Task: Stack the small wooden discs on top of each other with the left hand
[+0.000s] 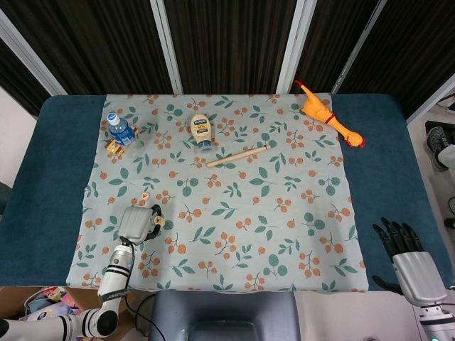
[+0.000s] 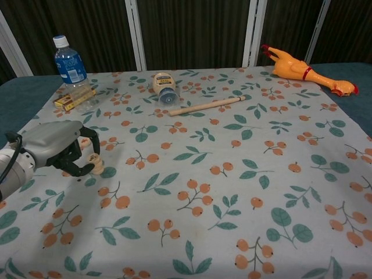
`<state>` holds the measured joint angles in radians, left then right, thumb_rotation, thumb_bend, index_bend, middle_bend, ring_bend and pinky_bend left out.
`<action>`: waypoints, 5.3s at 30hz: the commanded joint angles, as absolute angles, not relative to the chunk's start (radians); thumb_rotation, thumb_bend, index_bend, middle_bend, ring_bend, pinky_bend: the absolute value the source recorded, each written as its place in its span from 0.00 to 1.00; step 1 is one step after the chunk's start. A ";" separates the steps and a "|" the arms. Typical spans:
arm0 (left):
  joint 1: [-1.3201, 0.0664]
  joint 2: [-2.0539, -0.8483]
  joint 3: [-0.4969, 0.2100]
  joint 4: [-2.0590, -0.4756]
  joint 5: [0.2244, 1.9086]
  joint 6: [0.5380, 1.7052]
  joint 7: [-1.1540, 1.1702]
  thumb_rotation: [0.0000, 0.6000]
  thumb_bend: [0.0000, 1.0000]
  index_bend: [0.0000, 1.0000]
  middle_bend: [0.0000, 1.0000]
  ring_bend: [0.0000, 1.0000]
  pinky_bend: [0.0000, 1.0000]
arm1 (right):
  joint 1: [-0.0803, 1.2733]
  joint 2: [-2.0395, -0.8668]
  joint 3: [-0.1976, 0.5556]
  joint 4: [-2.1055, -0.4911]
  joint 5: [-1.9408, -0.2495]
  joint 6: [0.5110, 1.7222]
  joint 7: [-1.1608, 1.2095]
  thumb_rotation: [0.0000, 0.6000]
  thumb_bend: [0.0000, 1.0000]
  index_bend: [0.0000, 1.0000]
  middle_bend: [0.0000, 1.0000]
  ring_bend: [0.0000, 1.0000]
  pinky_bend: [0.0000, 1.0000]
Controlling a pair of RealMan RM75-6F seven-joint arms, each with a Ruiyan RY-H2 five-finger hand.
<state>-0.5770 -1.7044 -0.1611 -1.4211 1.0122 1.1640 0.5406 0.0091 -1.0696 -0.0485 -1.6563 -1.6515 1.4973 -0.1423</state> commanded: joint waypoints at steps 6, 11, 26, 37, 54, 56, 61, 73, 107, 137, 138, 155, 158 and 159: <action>-0.576 -1.702 -0.161 -1.417 1.017 1.157 0.533 1.00 0.38 0.43 1.00 1.00 1.00 | 0.009 -1.071 -0.048 -1.658 -1.651 1.498 -0.146 1.00 0.08 0.00 0.00 0.00 0.00; -0.574 -1.694 -0.161 -1.424 1.025 1.158 0.528 1.00 0.39 0.41 1.00 1.00 1.00 | 0.008 -1.072 -0.048 -1.657 -1.651 1.499 -0.147 1.00 0.08 0.00 0.00 0.00 0.00; -0.616 -1.607 -0.305 -1.443 0.996 1.124 0.407 1.00 0.39 0.40 1.00 1.00 1.00 | 0.007 -1.069 -0.044 -1.657 -1.645 1.502 -0.141 1.00 0.08 0.00 0.00 0.00 0.00; -0.684 -1.629 -0.324 -1.247 0.912 0.990 0.367 1.00 0.38 0.41 1.00 1.00 1.00 | 0.008 -1.070 -0.039 -1.658 -1.634 1.499 -0.146 1.00 0.08 0.00 0.00 0.00 0.00; -0.703 -1.756 -0.260 -1.004 0.965 0.942 0.299 1.00 0.37 0.39 1.00 1.00 1.00 | 0.006 -1.071 -0.038 -1.662 -1.630 1.501 -0.144 1.00 0.08 0.00 0.00 0.00 0.00; -0.704 -1.770 -0.259 -0.979 0.967 0.935 0.292 1.00 0.37 0.39 1.00 1.00 1.00 | 0.005 -1.070 -0.037 -1.662 -1.630 1.503 -0.141 1.00 0.08 0.00 0.00 0.00 0.00; -0.705 -1.788 -0.255 -0.938 0.971 0.919 0.281 1.00 0.37 0.39 1.00 1.00 1.00 | 0.007 -1.070 -0.037 -1.662 -1.628 1.499 -0.141 1.00 0.08 0.00 0.00 0.00 0.00; -0.705 -1.816 -0.263 -0.887 0.977 0.904 0.264 1.00 0.37 0.43 1.00 1.00 1.00 | 0.006 -1.071 -0.036 -1.663 -1.627 1.500 -0.145 1.00 0.08 0.00 0.00 0.00 0.00; -0.564 -1.494 -0.211 -1.487 1.088 1.034 0.204 1.00 0.37 0.52 1.00 1.00 1.00 | 0.013 -1.079 -0.040 -1.663 -1.627 1.483 -0.168 1.00 0.08 0.00 0.00 0.00 0.00; -0.578 -1.610 -0.186 -1.456 1.063 1.082 0.307 1.00 0.37 0.49 1.00 1.00 1.00 | 0.008 -1.073 -0.045 -1.659 -1.642 1.497 -0.147 1.00 0.08 0.00 0.00 0.00 0.00; -0.579 -1.610 -0.186 -1.455 1.058 1.079 0.309 1.00 0.37 0.49 1.00 1.00 1.00 | 0.008 -1.072 -0.045 -1.659 -1.642 1.498 -0.147 1.00 0.08 0.00 0.00 0.00 0.00; -0.585 -1.595 -0.179 -1.471 1.013 1.056 0.346 1.00 0.37 0.46 1.00 1.00 1.00 | 0.008 -1.073 -0.044 -1.660 -1.640 1.496 -0.149 1.00 0.08 0.00 0.00 0.00 0.00; -0.587 -1.595 -0.178 -1.469 1.008 1.053 0.348 1.00 0.37 0.45 1.00 1.00 1.00 | 0.008 -1.073 -0.045 -1.660 -1.640 1.496 -0.150 1.00 0.08 0.00 0.00 0.00 0.00; -0.587 -1.596 -0.178 -1.469 1.007 1.053 0.348 1.00 0.37 0.44 1.00 1.00 1.00 | 0.008 -1.073 -0.045 -1.660 -1.641 1.496 -0.150 1.00 0.08 0.00 0.00 0.00 0.00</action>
<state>-0.5868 -1.5955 -0.1782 -1.4689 1.0073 1.0528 0.3478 0.0083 -1.0733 -0.0447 -1.6603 -1.6405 1.4960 -0.1498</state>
